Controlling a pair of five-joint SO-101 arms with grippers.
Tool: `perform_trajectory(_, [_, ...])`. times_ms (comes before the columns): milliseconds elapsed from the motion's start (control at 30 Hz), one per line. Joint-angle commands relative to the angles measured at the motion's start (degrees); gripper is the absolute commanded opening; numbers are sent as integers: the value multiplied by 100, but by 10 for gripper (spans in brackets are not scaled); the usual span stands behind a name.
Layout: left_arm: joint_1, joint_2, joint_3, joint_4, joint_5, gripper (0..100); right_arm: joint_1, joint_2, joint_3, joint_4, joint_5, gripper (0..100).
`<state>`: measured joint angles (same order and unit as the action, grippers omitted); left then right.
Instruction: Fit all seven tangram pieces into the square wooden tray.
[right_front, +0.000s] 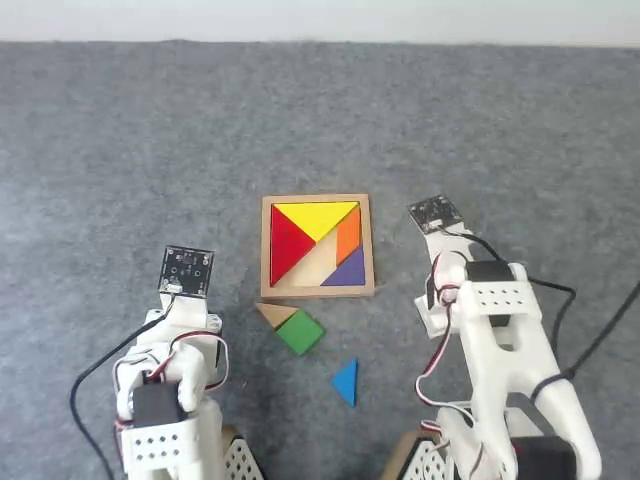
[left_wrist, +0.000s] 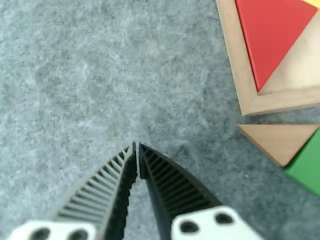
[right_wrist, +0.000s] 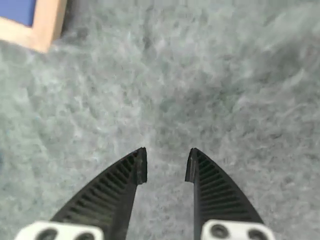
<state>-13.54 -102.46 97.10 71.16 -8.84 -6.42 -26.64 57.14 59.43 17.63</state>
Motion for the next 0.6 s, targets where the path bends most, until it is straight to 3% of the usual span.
perform_trajectory(0, [26,-9,-66,18,26,12,-101,-277,-35,-207,-527,134])
perform_trajectory(233, [26,-9,-66,18,26,12,-110,-338,607,-1174,-870,133])
perform_trajectory(467, [44,-9,-66,9,44,12,-110,-338,615,-1165,-897,132])
perform_trajectory(567, [44,-9,-66,26,35,12,-110,-338,589,-1095,-905,58])
